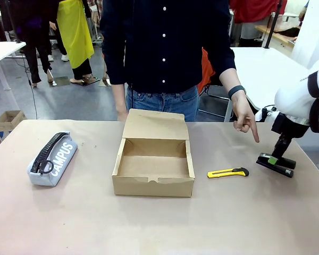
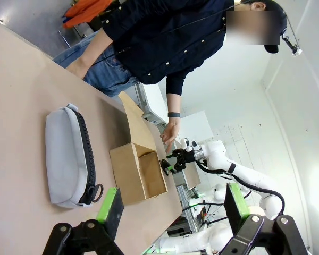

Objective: Pack the item into the box.
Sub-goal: Pick up the item indicated by the person and place it inside the Mailer Box.

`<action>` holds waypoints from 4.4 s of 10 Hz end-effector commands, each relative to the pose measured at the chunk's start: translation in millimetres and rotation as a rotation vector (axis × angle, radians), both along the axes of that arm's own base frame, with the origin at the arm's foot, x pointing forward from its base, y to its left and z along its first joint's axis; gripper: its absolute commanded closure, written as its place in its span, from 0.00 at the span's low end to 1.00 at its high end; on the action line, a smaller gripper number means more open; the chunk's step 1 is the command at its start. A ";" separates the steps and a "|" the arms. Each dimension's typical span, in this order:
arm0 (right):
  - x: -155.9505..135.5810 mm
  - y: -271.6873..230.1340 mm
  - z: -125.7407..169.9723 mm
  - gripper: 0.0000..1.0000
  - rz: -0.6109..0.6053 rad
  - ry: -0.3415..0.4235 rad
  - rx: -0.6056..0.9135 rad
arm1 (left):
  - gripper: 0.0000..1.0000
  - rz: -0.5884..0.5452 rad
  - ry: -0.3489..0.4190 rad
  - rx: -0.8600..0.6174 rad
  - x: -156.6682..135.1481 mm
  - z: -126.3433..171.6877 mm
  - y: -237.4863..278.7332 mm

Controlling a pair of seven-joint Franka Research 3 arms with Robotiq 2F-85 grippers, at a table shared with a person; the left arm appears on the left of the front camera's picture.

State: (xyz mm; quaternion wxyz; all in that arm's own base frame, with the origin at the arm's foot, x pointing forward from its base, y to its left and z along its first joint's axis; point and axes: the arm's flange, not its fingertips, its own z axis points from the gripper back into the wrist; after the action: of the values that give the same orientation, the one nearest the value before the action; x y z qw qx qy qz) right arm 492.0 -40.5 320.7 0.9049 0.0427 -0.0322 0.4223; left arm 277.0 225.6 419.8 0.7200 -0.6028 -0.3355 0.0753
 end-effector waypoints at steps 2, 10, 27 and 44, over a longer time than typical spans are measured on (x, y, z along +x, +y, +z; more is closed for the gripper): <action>-5.6 4.1 8.4 0.00 0.009 -0.015 -0.024 | 0.00 0.006 -0.032 -0.009 -0.1 1.5 -0.8; -37.8 12.0 87.3 0.00 0.005 -0.055 -0.137 | 0.00 0.006 -0.032 -0.009 -0.1 1.5 -0.8; -19.3 30.7 7.0 1.00 0.020 0.063 -0.148 | 0.00 0.006 -0.032 -0.009 -0.1 1.5 -0.8; -85.4 77.2 154.5 0.75 0.142 0.004 -0.109 | 0.00 0.006 -0.032 -0.009 -0.1 1.5 -0.8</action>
State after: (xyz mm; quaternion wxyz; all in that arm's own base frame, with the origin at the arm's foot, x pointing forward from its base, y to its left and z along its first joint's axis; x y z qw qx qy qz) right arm 401.4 38.0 477.8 0.8743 0.0034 -0.0007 0.4853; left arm 276.8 225.9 419.9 0.7199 -0.6025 -0.3365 0.0745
